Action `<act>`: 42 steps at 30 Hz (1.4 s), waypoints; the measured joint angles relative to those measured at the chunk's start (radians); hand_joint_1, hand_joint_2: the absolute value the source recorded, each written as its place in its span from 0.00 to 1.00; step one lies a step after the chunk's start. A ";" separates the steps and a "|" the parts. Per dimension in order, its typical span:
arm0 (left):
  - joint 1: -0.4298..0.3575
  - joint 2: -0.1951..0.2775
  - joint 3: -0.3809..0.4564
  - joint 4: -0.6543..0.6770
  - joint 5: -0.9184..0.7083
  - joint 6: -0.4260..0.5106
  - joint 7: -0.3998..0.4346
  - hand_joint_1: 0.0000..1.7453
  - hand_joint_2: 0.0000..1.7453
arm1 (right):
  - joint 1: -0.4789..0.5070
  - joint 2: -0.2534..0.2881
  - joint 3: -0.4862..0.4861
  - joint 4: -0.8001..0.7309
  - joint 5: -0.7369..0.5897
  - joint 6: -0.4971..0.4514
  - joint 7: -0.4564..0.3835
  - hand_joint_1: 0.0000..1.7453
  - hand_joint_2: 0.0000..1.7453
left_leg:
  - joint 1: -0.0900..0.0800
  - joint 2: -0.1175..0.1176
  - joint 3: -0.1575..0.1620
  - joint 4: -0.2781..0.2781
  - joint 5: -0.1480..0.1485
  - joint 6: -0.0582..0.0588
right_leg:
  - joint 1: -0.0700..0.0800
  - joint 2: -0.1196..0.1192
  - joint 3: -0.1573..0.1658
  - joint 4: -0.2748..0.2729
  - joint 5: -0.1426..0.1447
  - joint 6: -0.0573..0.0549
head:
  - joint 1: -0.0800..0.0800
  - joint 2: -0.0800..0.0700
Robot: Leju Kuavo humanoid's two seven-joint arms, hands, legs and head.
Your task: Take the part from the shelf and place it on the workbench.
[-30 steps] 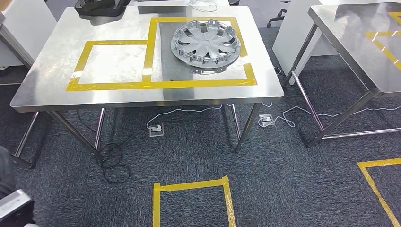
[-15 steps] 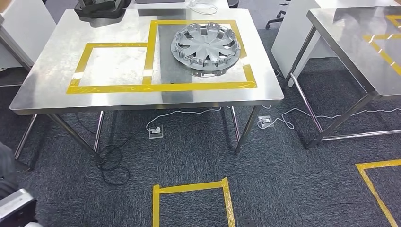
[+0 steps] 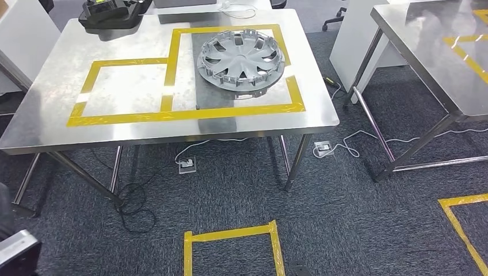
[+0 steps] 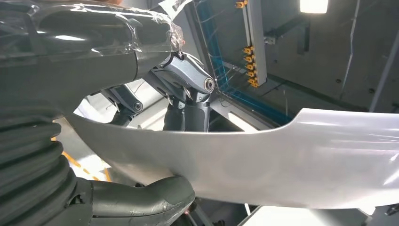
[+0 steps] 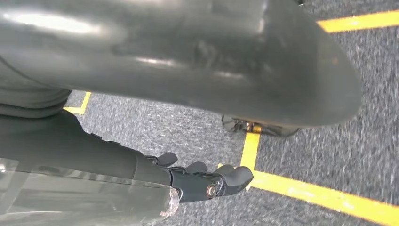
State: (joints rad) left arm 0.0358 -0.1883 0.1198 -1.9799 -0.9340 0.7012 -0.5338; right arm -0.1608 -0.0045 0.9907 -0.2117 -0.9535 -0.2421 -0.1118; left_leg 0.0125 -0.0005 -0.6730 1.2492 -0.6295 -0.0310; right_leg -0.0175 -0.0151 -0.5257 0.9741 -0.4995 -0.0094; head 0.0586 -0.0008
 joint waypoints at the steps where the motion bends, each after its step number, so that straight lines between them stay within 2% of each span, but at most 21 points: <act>1: 0.000 0.003 0.000 0.000 -0.002 0.000 0.003 1.00 1.00 | 0.000 0.000 0.000 0.000 0.000 0.000 0.000 0.00 0.00 | 0.002 0.000 -0.029 0.034 0.004 -0.002 | 0.000 -0.003 0.007 0.000 -0.007 0.001 | -0.002 0.000; 3: 0.000 0.007 0.000 -0.001 -0.006 0.000 0.008 1.00 1.00 | 0.000 0.001 0.000 0.000 0.000 0.001 0.000 0.00 0.00 | 0.006 0.005 -0.029 -0.016 0.076 -0.005 | -0.003 -0.006 0.029 0.001 -0.024 0.008 | -0.004 0.000; 5: 0.000 0.010 0.000 -0.002 -0.008 0.000 0.010 1.00 1.00 | -0.001 0.002 0.000 0.000 -0.001 0.001 0.000 0.00 0.00 | 0.007 0.021 0.016 -0.136 0.157 -0.006 | -0.004 -0.006 0.053 0.003 -0.046 0.020 | -0.007 0.000; 6: -0.001 0.011 0.000 -0.004 -0.009 0.000 0.010 1.00 1.00 | -0.003 0.002 0.000 0.000 -0.001 0.002 0.000 0.00 0.00 | 0.005 0.029 0.035 -0.178 0.170 -0.001 | -0.003 -0.007 0.060 0.004 -0.054 0.027 | -0.012 0.000; 11: -0.001 0.014 0.001 -0.013 -0.025 0.000 0.009 1.00 1.00 | -0.007 0.003 0.000 0.000 0.000 0.002 0.000 0.00 0.00 | 0.001 0.018 0.062 -0.208 0.140 0.042 | -0.001 -0.009 0.061 0.034 -0.068 0.051 | -0.006 0.000; 13: -0.001 0.014 0.000 -0.019 -0.033 0.000 0.007 1.00 1.00 | -0.007 0.003 0.000 0.000 0.000 0.002 0.001 0.00 0.00 | 0.001 0.012 0.078 -0.210 0.129 0.055 | -0.001 0.000 0.007 0.137 -0.100 0.055 | 0.003 0.000; 15: -0.001 0.014 0.000 -0.022 -0.035 0.000 0.006 1.00 1.00 | -0.003 0.003 0.000 0.000 0.000 0.002 0.002 0.00 0.00 | -0.005 0.005 0.093 -0.210 0.116 0.064 | 0.001 0.005 -0.078 0.266 -0.148 0.054 | 0.008 0.000; 17: 0.000 0.014 0.000 -0.022 -0.035 0.000 0.005 1.00 1.00 | 0.003 0.004 0.000 0.000 0.000 0.002 0.005 0.00 0.00 | -0.015 -0.005 0.112 -0.211 0.101 0.068 | 0.007 0.006 -0.127 0.305 -0.147 0.043 | 0.011 0.000; 20: 0.002 0.013 0.000 -0.023 -0.035 0.000 0.003 1.00 1.00 | 0.005 0.002 0.000 0.000 0.000 0.002 0.008 0.00 0.00 | -0.029 -0.011 0.150 -0.215 0.079 0.070 | 0.033 0.008 -0.106 0.162 -0.014 -0.003 | 0.015 0.000; 21: 0.003 0.013 0.000 -0.024 -0.035 0.000 0.001 1.00 1.00 | 0.004 -0.001 0.000 0.000 0.000 0.002 0.008 0.00 0.00 | -0.028 -0.012 0.159 -0.220 0.074 0.069 | 0.041 0.010 -0.095 0.118 0.012 -0.020 | 0.011 0.000; 24: 0.007 0.012 0.001 -0.026 -0.034 0.000 -0.003 1.00 1.00 | 0.003 -0.007 0.000 0.000 0.001 0.002 0.008 0.00 0.00 | -0.016 -0.012 0.170 -0.229 0.081 0.057 | 0.057 0.019 -0.062 0.034 0.024 -0.057 | 0.007 0.000; 25: 0.008 0.012 0.001 -0.028 -0.033 0.000 -0.005 1.00 1.00 | 0.004 -0.008 0.000 0.000 0.001 0.002 0.008 0.00 0.00 | -0.016 -0.011 0.174 -0.229 0.086 0.051 | 0.056 0.019 -0.041 0.002 0.033 -0.064 | 0.013 0.000; 27: 0.007 0.012 0.001 -0.030 -0.031 0.000 -0.010 1.00 1.00 | 0.004 -0.010 0.000 0.001 0.001 0.002 0.007 0.00 0.00 | -0.017 -0.009 0.175 -0.207 0.078 0.039 | 0.044 0.016 -0.004 -0.041 0.046 -0.065 | 0.017 0.000; 30: 0.008 0.012 0.000 -0.030 -0.030 0.000 -0.013 1.00 1.00 | 0.000 -0.005 0.000 0.000 0.001 0.003 0.006 0.00 0.00 | -0.004 -0.009 0.092 -0.078 0.010 0.013 | 0.023 0.016 0.022 -0.058 0.044 -0.047 | 0.008 0.000; 32: 0.011 0.012 0.000 -0.030 -0.029 0.000 -0.013 1.00 1.00 | 0.003 0.000 0.000 0.000 0.001 0.004 0.006 0.00 0.00 | 0.014 -0.005 0.033 -0.021 0.002 -0.010 | 0.007 0.016 0.032 -0.055 0.029 -0.025 | 0.002 0.000; 35: 0.012 0.012 0.000 -0.027 -0.027 0.000 -0.012 1.00 1.00 | 0.004 0.002 0.000 0.000 0.002 0.005 0.006 0.00 0.00 | 0.044 0.008 0.047 -0.135 0.115 -0.057 | -0.028 0.018 0.056 -0.033 -0.009 0.023 | -0.001 0.000; 36: 0.012 0.012 0.000 -0.025 -0.027 0.000 -0.010 1.00 1.00 | 0.002 0.000 0.000 0.000 0.002 0.005 0.006 0.00 0.00 | 0.048 0.015 0.057 -0.177 0.131 -0.066 | -0.037 0.020 0.063 -0.019 -0.024 0.038 | -0.009 0.000; 37: 0.013 0.013 0.000 -0.021 -0.026 -0.001 -0.008 1.00 1.00 | 0.001 -0.001 0.000 0.000 0.002 0.005 0.006 0.00 0.00 | 0.050 0.023 0.064 -0.197 0.135 -0.062 | -0.041 0.021 0.066 -0.010 -0.037 0.050 | -0.014 0.000; 38: 0.014 0.014 0.000 -0.019 -0.025 -0.001 -0.005 1.00 1.00 | 0.001 -0.001 0.000 0.000 0.002 0.005 0.007 0.00 0.00 | 0.047 0.026 0.066 -0.197 0.123 -0.049 | -0.042 0.020 0.071 -0.006 -0.047 0.058 | -0.015 0.000; 40: 0.014 0.016 0.001 -0.015 -0.024 -0.001 0.001 1.00 1.00 | 0.002 0.001 0.000 0.000 0.003 0.006 0.007 0.00 0.00 | 0.043 0.027 0.075 -0.194 0.120 -0.009 | -0.043 0.015 0.082 -0.005 -0.052 0.067 | -0.006 0.000; 42: 0.012 0.016 0.001 -0.014 -0.023 -0.001 0.004 1.00 1.00 | 0.002 0.002 0.000 0.000 0.004 0.006 0.007 0.00 0.00 | 0.040 0.016 0.081 -0.195 0.120 0.008 | -0.043 0.010 0.072 0.021 -0.065 0.070 | 0.007 0.000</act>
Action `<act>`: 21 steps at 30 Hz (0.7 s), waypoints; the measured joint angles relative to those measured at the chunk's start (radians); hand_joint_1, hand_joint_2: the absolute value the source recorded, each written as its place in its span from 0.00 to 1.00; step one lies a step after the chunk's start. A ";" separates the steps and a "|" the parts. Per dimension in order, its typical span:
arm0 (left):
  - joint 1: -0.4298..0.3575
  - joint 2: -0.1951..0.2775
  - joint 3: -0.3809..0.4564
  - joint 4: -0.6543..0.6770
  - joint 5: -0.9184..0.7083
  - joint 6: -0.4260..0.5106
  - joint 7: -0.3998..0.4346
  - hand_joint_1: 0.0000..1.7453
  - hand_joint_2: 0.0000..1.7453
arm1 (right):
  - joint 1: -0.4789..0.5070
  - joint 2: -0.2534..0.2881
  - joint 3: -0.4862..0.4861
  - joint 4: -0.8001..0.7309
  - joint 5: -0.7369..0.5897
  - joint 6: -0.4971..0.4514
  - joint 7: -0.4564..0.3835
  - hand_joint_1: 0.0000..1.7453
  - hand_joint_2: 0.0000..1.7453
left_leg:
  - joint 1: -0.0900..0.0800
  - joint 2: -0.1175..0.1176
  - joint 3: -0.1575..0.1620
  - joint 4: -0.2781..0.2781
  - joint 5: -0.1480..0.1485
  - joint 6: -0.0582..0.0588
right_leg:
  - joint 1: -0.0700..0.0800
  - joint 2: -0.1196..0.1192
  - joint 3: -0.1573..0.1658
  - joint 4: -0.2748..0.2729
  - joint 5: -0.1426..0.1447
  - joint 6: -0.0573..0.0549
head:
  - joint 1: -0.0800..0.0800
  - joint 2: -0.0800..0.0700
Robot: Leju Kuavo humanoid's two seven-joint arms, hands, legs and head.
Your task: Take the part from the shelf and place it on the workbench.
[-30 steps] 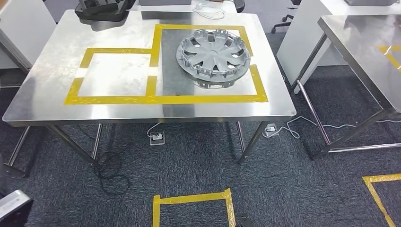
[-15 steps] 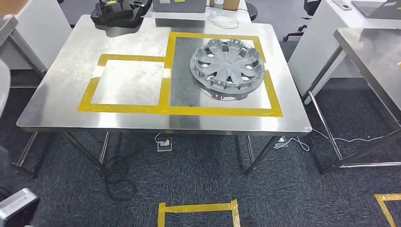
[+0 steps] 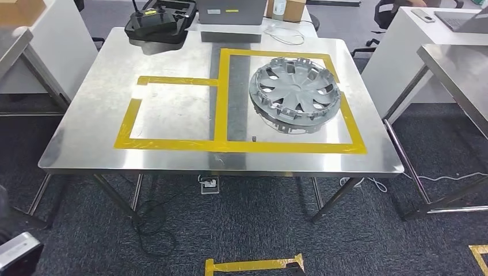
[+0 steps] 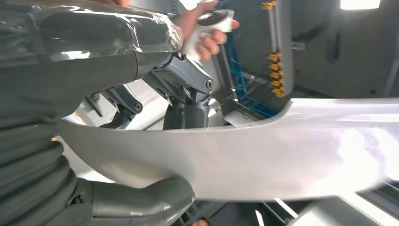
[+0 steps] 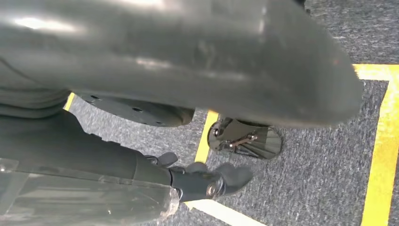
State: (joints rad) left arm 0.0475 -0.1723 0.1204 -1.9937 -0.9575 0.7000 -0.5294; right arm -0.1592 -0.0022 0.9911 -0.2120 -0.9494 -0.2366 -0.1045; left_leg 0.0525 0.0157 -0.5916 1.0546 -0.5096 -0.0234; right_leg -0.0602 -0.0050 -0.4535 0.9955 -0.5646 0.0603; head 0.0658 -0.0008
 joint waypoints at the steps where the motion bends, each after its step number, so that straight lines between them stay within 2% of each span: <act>1: -0.001 0.000 0.000 0.000 0.000 0.000 0.001 1.00 1.00 | -0.001 0.000 0.000 0.000 0.000 0.000 0.000 0.00 0.00 | -0.003 -0.005 0.001 -0.001 0.000 0.005 | 0.003 -0.001 -0.025 0.043 -0.022 -0.002 | 0.007 0.000; 3: 0.000 0.000 0.000 0.000 0.000 0.000 0.002 1.00 1.00 | -0.001 0.000 0.000 0.000 0.000 0.000 0.000 0.00 0.00 | -0.010 -0.013 0.002 -0.001 -0.002 0.012 | 0.013 -0.001 -0.103 0.176 -0.082 -0.011 | 0.022 0.000; 4: 0.001 0.000 0.000 0.000 0.000 0.000 0.002 1.00 1.00 | 0.000 0.000 0.000 0.000 0.000 0.000 0.000 0.00 0.00 | -0.015 -0.017 0.002 -0.001 -0.004 0.015 | 0.020 -0.001 -0.143 0.239 -0.102 -0.019 | 0.030 0.000; 5: 0.001 0.000 0.000 0.000 0.000 0.000 0.002 1.00 1.00 | 0.001 0.001 0.000 0.000 0.001 0.000 0.000 0.00 0.00 | -0.022 -0.021 0.005 -0.001 -0.007 0.019 | 0.028 -0.001 -0.169 0.274 -0.104 -0.030 | 0.036 0.000; 6: 0.001 0.000 0.000 0.000 0.000 0.000 0.003 1.00 1.00 | 0.001 0.001 0.000 0.000 0.001 0.000 0.000 0.00 0.00 | -0.030 -0.025 0.009 -0.001 -0.009 0.023 | 0.038 0.000 -0.181 0.276 -0.087 -0.045 | 0.043 0.000; 7: 0.001 0.000 0.000 0.000 0.000 0.000 0.003 1.00 1.00 | 0.001 0.001 0.000 0.000 0.002 0.000 0.001 0.00 0.00 | -0.039 -0.027 0.015 -0.002 -0.012 0.027 | 0.049 0.000 -0.176 0.241 -0.051 -0.065 | 0.048 0.000; 8: 0.000 0.000 0.000 0.000 0.000 0.000 0.001 1.00 1.00 | -0.001 0.001 0.000 0.000 0.004 0.000 0.001 0.00 0.00 | -0.046 -0.028 0.021 -0.003 -0.015 0.030 | 0.064 0.000 -0.159 0.180 -0.003 -0.089 | 0.052 0.000; 9: 0.000 -0.001 0.000 0.001 0.000 0.000 -0.002 1.00 1.00 | -0.002 -0.001 0.000 0.000 0.006 0.000 0.002 0.00 0.00 | -0.051 -0.028 0.026 -0.006 -0.016 0.032 | 0.077 -0.002 -0.143 0.122 0.032 -0.115 | 0.049 0.000; 10: 0.000 -0.001 0.000 0.001 0.001 0.000 -0.005 1.00 1.00 | -0.004 -0.003 0.000 0.000 0.008 -0.001 0.003 0.00 0.00 | -0.053 -0.028 0.030 -0.010 -0.017 0.032 | 0.087 -0.003 -0.129 0.071 0.056 -0.134 | 0.043 0.000; 11: 0.000 -0.002 0.000 0.001 0.002 0.000 -0.009 1.00 1.00 | -0.007 -0.004 0.000 0.000 0.008 -0.001 0.004 0.00 0.00 | -0.050 -0.027 0.032 -0.016 -0.015 0.029 | 0.095 -0.003 -0.120 0.037 0.069 -0.147 | 0.037 0.000; 12: 0.000 -0.002 0.000 0.002 0.002 0.000 -0.011 1.00 1.00 | -0.010 -0.005 0.000 -0.001 0.009 -0.001 0.005 0.00 0.00 | -0.047 -0.025 0.033 -0.018 -0.008 0.025 | 0.100 -0.002 -0.114 0.017 0.070 -0.152 | 0.032 0.000; 14: 0.000 -0.003 0.001 0.002 0.005 0.000 -0.016 1.00 1.00 | -0.013 -0.004 0.000 -0.001 0.010 -0.002 0.006 0.00 0.00 | -0.042 -0.021 0.037 -0.016 0.004 0.013 | 0.102 0.003 -0.091 -0.023 0.086 -0.151 | 0.040 0.000; 15: 0.000 -0.003 0.001 0.002 0.007 0.001 -0.019 1.00 1.00 | -0.014 -0.004 0.000 -0.001 0.011 -0.002 0.006 0.00 0.00 | -0.043 -0.020 0.035 -0.003 -0.001 0.009 | 0.098 0.004 -0.077 -0.040 0.093 -0.149 | 0.043 0.000; 16: -0.001 -0.002 0.001 0.003 0.009 0.001 -0.022 1.00 1.00 | -0.015 -0.004 0.000 0.000 0.011 -0.002 0.007 0.00 0.00 | -0.043 -0.020 0.026 0.019 -0.019 0.004 | 0.093 0.005 -0.065 -0.052 0.099 -0.146 | 0.041 0.000; 19: -0.001 -0.002 0.001 0.005 0.012 0.001 -0.029 1.00 1.00 | -0.016 0.001 0.000 0.000 0.014 -0.002 0.008 0.00 0.00 | -0.035 -0.021 -0.056 0.165 -0.100 -0.011 | 0.086 0.006 -0.058 -0.057 0.098 -0.133 | 0.018 0.000; 20: -0.001 -0.002 0.002 0.007 0.012 0.001 -0.031 1.00 1.00 | -0.015 0.003 0.001 0.000 0.015 -0.001 0.008 0.00 0.00 | -0.032 -0.021 -0.081 0.200 -0.109 -0.018 | 0.084 0.006 -0.058 -0.052 0.093 -0.126 | 0.013 0.000; 21: -0.001 -0.002 0.002 0.009 0.013 0.001 -0.031 1.00 1.00 | -0.014 0.005 0.001 0.000 0.015 -0.001 0.008 0.00 0.00 | -0.028 -0.019 -0.090 0.204 -0.098 -0.024 | 0.080 0.007 -0.058 -0.047 0.088 -0.119 | 0.011 0.000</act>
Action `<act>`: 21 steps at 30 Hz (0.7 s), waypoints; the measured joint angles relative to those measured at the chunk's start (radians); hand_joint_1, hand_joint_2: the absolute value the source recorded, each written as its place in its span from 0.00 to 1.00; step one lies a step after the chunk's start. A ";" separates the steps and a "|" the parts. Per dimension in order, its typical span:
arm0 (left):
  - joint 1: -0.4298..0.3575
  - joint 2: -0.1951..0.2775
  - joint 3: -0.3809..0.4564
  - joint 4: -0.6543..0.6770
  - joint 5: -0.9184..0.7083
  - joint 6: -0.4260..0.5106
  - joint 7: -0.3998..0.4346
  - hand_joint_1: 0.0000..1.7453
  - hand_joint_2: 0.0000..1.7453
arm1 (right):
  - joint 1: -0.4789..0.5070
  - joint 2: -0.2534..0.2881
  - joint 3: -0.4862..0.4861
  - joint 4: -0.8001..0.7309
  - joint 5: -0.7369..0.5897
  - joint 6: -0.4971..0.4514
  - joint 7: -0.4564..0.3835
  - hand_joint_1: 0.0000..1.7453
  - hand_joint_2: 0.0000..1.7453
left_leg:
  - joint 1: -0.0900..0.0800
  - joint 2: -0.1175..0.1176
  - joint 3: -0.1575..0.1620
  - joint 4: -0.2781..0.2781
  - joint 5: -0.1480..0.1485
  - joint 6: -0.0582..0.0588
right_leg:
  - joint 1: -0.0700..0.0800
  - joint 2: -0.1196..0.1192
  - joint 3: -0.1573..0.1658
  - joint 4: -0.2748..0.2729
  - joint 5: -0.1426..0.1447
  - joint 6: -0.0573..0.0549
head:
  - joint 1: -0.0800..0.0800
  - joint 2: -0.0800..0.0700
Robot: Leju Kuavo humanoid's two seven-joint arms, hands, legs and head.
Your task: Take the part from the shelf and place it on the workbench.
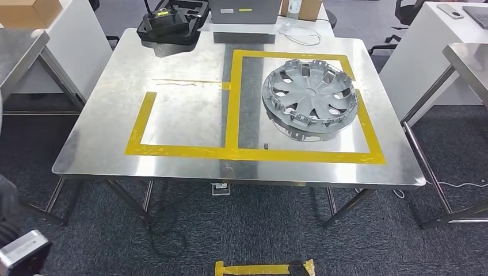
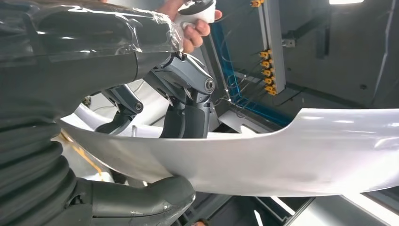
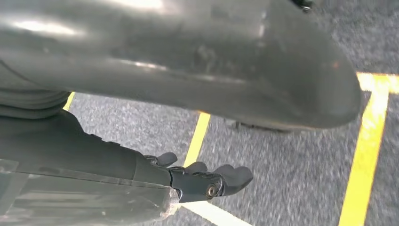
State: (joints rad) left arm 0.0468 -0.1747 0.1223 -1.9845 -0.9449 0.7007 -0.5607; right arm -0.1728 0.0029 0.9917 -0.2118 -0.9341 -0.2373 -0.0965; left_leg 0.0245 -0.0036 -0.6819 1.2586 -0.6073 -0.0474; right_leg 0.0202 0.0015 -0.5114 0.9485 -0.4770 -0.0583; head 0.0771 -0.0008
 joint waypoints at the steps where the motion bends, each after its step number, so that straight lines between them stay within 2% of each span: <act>1: 0.000 0.000 0.000 0.001 0.001 0.000 0.000 1.00 1.00 | 0.000 0.001 0.000 0.000 0.000 0.000 0.000 0.00 0.00 | 0.004 0.002 0.008 -0.033 0.032 -0.006 | -0.005 0.001 0.000 0.008 -0.007 0.009 | -0.001 0.000; 2: 0.000 0.000 0.001 0.002 0.002 0.000 -0.001 1.00 1.00 | -0.001 0.001 0.000 0.000 0.000 0.000 0.000 0.00 0.00 | 0.008 0.004 0.027 -0.089 0.071 -0.012 | -0.011 0.002 0.000 0.020 -0.017 0.019 | -0.002 0.000; 3: 0.000 0.000 0.001 0.003 0.004 0.000 -0.002 1.00 1.00 | -0.002 0.000 0.000 0.000 0.000 0.000 0.000 0.00 0.00 | 0.009 0.004 0.045 -0.139 0.097 -0.018 | -0.015 0.003 -0.001 0.031 -0.026 0.030 | -0.006 0.000; 4: 0.000 0.000 0.001 0.005 0.007 0.000 -0.002 1.00 1.00 | -0.004 -0.001 0.000 0.000 0.001 -0.001 0.000 0.00 0.00 | 0.010 0.005 0.059 -0.181 0.105 -0.018 | -0.018 0.005 -0.004 0.044 -0.034 0.039 | -0.012 0.000; 6: 0.003 0.000 0.001 0.008 0.011 0.000 -0.002 1.00 1.00 | -0.006 -0.002 0.000 0.000 0.002 -0.001 0.000 0.00 0.00 | 0.005 0.008 0.062 -0.195 0.098 0.004 | -0.017 0.006 -0.015 0.061 -0.046 0.052 | -0.016 0.000; 8: 0.005 0.000 0.002 0.010 0.013 0.000 -0.001 1.00 1.00 | -0.006 -0.002 0.000 0.000 0.002 -0.001 0.001 0.00 0.00 | 0.005 0.010 0.062 -0.193 0.104 0.031 | -0.017 0.006 -0.022 0.068 -0.054 0.060 | -0.010 0.000; 9: 0.004 0.000 0.002 0.010 0.014 0.000 -0.001 1.00 1.00 | -0.005 -0.002 0.000 0.000 0.002 -0.001 0.001 0.00 0.00 | 0.006 0.009 0.064 -0.193 0.103 0.036 | -0.018 0.005 -0.025 0.077 -0.062 0.064 | -0.007 0.000; 11: 0.002 -0.001 0.001 0.010 0.017 0.000 0.000 1.00 1.00 | -0.007 -0.002 0.000 0.000 0.003 -0.001 0.002 0.00 0.00 | 0.009 0.011 0.067 -0.194 0.102 0.042 | -0.022 0.004 -0.057 0.149 -0.104 0.075 | 0.002 0.000; 13: 0.002 -0.001 0.001 0.012 0.020 0.000 0.000 1.00 1.00 | -0.007 -0.001 0.000 0.000 0.003 -0.001 0.002 0.00 0.00 | 0.009 0.012 0.069 -0.194 0.098 0.047 | -0.025 0.003 -0.120 0.278 -0.158 0.082 | 0.013 0.000; 14: 0.002 -0.001 0.001 0.013 0.020 0.000 0.001 1.00 1.00 | -0.005 -0.002 0.000 0.000 0.003 -0.001 0.002 0.00 0.00 | 0.009 0.012 0.071 -0.194 0.097 0.049 | -0.026 0.003 -0.148 0.329 -0.170 0.083 | 0.017 0.000; 15: 0.002 -0.001 0.001 0.014 0.021 0.000 0.001 1.00 1.00 | -0.004 -0.002 0.000 0.000 0.003 -0.001 0.002 0.00 0.00 | 0.008 0.012 0.073 -0.194 0.095 0.050 | -0.027 0.003 -0.163 0.350 -0.164 0.082 | 0.021 0.000; 16: 0.002 -0.001 0.001 0.015 0.021 0.000 0.001 1.00 1.00 | -0.003 -0.002 0.000 0.000 0.003 -0.001 0.002 0.00 0.00 | 0.006 0.010 0.076 -0.194 0.093 0.051 | -0.026 0.003 -0.161 0.334 -0.139 0.077 | 0.024 0.000; 18: 0.001 -0.001 0.000 0.016 0.021 0.000 0.001 1.00 1.00 | -0.004 -0.002 0.000 0.000 0.003 -0.001 0.002 0.00 0.00 | 0.004 0.006 0.082 -0.196 0.091 0.051 | -0.022 0.003 -0.118 0.215 -0.060 0.059 | 0.031 0.000; 19: 0.001 -0.001 0.000 0.016 0.021 0.000 0.001 1.00 1.00 | -0.005 -0.003 0.000 0.000 0.003 -0.001 0.002 0.00 0.00 | 0.002 0.004 0.084 -0.197 0.090 0.049 | -0.018 0.003 -0.095 0.154 -0.032 0.048 | 0.031 0.000; 20: 0.000 -0.001 0.000 0.017 0.021 0.000 0.001 1.00 1.00 | -0.005 -0.004 0.000 0.000 0.003 -0.002 0.002 0.00 0.00 | 0.002 0.002 0.084 -0.198 0.090 0.046 | -0.014 0.003 -0.078 0.110 -0.019 0.039 | 0.031 0.000; 21: 0.000 -0.001 0.000 0.017 0.021 0.000 0.001 1.00 1.00 | -0.006 -0.005 0.000 0.000 0.003 -0.002 0.002 0.00 0.00 | 0.003 0.001 0.083 -0.199 0.091 0.042 | -0.010 0.002 -0.069 0.088 -0.018 0.033 | 0.031 0.000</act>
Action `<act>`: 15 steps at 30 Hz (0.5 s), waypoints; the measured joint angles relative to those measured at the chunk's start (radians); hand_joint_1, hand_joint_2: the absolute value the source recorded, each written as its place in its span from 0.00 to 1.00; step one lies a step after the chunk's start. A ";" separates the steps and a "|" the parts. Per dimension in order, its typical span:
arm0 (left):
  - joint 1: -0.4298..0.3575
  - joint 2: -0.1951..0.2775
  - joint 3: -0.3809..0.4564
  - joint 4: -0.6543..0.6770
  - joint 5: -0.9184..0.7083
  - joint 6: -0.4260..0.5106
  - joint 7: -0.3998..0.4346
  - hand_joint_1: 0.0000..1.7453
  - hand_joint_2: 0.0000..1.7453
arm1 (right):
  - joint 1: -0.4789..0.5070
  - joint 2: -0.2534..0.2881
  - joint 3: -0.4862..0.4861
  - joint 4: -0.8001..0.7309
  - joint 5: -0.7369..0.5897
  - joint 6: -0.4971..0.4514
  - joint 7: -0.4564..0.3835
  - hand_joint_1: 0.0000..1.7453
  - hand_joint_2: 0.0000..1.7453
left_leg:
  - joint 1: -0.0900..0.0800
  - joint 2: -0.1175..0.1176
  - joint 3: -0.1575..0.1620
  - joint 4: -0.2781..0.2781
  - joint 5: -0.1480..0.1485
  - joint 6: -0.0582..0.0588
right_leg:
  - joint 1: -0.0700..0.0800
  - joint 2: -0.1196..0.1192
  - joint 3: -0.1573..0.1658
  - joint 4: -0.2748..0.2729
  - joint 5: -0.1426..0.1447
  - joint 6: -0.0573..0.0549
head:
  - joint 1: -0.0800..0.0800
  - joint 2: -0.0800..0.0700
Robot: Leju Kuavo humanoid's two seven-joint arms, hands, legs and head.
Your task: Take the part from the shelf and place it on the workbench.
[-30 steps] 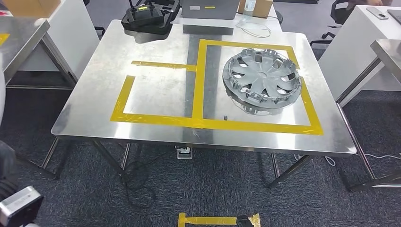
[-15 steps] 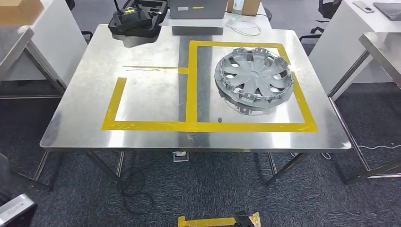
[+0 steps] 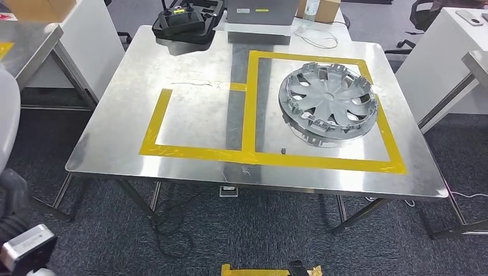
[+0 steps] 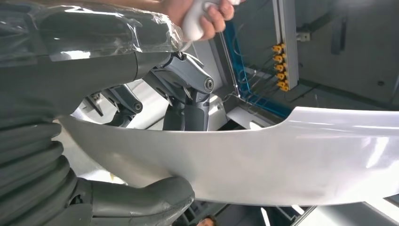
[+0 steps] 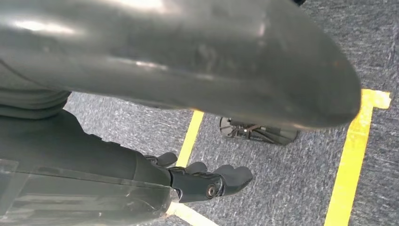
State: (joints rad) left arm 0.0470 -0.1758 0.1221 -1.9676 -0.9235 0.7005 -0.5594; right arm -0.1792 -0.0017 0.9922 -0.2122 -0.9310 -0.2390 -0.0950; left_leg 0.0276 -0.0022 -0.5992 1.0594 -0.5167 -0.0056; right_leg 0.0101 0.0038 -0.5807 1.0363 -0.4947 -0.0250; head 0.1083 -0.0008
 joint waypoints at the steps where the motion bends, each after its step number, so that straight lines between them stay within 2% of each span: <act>1: 0.000 0.000 0.000 0.000 0.000 0.000 0.000 1.00 1.00 | -0.001 0.000 0.000 0.000 0.000 0.000 0.000 0.00 0.00 | 0.000 -0.001 -0.001 -0.003 0.002 -0.006 | 0.002 0.000 0.003 -0.007 -0.003 -0.003 | 0.000 0.000; 3: 0.000 0.000 0.000 0.001 0.001 0.000 0.000 1.00 1.00 | -0.001 0.000 0.000 0.000 0.000 0.000 0.000 0.00 0.00 | 0.000 0.000 0.001 -0.007 0.002 -0.016 | 0.000 -0.002 0.012 -0.026 0.002 -0.001 | 0.003 0.000; 4: 0.000 0.000 0.000 0.002 0.001 0.000 0.000 1.00 1.00 | -0.001 0.000 0.000 0.000 0.000 0.000 0.000 0.00 0.00 | -0.001 0.000 -0.002 0.003 -0.009 -0.020 | -0.003 -0.002 0.018 -0.038 0.008 -0.001 | -0.001 0.000; 6: -0.001 0.001 0.001 0.004 0.001 0.000 0.000 1.00 1.00 | -0.002 0.001 0.000 0.000 0.000 -0.001 0.000 0.00 0.00 | -0.001 0.001 -0.035 0.082 -0.060 -0.022 | -0.006 -0.004 0.027 -0.053 0.016 -0.002 | -0.018 0.000; 8: 0.000 0.001 0.001 0.007 0.002 0.000 0.000 1.00 1.00 | -0.001 0.003 0.000 0.001 0.000 -0.001 0.000 0.00 0.00 | -0.002 0.000 -0.091 0.198 -0.114 -0.024 | -0.002 -0.004 0.028 -0.053 0.015 -0.006 | -0.034 0.000; 9: 0.000 0.001 0.001 0.008 0.002 0.000 0.000 1.00 1.00 | 0.000 0.004 0.000 0.000 0.000 0.000 0.000 0.00 0.00 | -0.002 0.000 -0.108 0.230 -0.119 -0.025 | -0.001 -0.003 0.028 -0.052 0.014 -0.007 | -0.038 0.000; 10: 0.000 0.001 0.001 0.010 0.002 0.000 0.001 1.00 1.00 | 0.000 0.004 0.000 0.000 0.000 0.000 0.000 0.00 0.00 | -0.002 0.001 -0.108 0.228 -0.106 -0.026 | 0.000 -0.003 0.028 -0.049 0.012 -0.007 | -0.040 0.000; 11: 0.000 0.001 0.001 0.011 0.003 0.000 0.001 1.00 1.00 | 0.000 0.004 0.000 0.000 0.000 0.000 0.000 0.00 0.00 | -0.002 0.002 -0.090 0.191 -0.075 -0.025 | 0.001 -0.002 0.028 -0.046 0.009 -0.005 | -0.042 0.000; 12: 0.000 0.001 0.002 0.012 0.005 0.000 0.002 1.00 1.00 | 0.000 0.005 0.000 0.000 0.000 0.000 0.000 0.00 0.00 | -0.002 0.003 -0.060 0.128 -0.039 -0.024 | 0.001 0.000 0.028 -0.040 0.005 -0.002 | -0.044 0.000; 13: -0.001 0.001 0.001 0.013 0.007 0.000 0.002 1.00 1.00 | -0.001 0.005 0.000 0.000 0.000 -0.001 0.000 0.00 0.00 | -0.003 0.003 -0.030 0.069 -0.016 -0.021 | 0.002 0.001 0.027 -0.034 0.001 0.002 | -0.047 0.000; 14: -0.002 0.001 0.001 0.014 0.010 0.000 0.003 1.00 1.00 | -0.002 0.004 0.000 0.000 0.000 -0.001 0.000 0.00 0.00 | -0.004 0.003 -0.007 0.023 -0.001 -0.017 | 0.003 0.002 0.025 -0.027 -0.004 0.007 | -0.049 0.000; 15: -0.002 0.002 0.001 0.015 0.012 0.000 0.005 1.00 1.00 | -0.003 0.004 0.000 0.000 0.000 -0.001 0.001 0.00 0.00 | -0.005 0.003 0.005 0.000 0.001 -0.012 | 0.004 0.003 0.024 -0.023 -0.007 0.012 | -0.050 0.000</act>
State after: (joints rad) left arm 0.0449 -0.1742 0.1227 -1.9529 -0.9112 0.7003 -0.5544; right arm -0.1823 0.0026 0.9922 -0.2117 -0.9309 -0.2396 -0.0943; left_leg 0.0228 0.0006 -0.5943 1.0596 -0.5157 -0.0175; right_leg 0.0143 0.0068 -0.5570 1.0137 -0.5018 -0.0133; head 0.0586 -0.0008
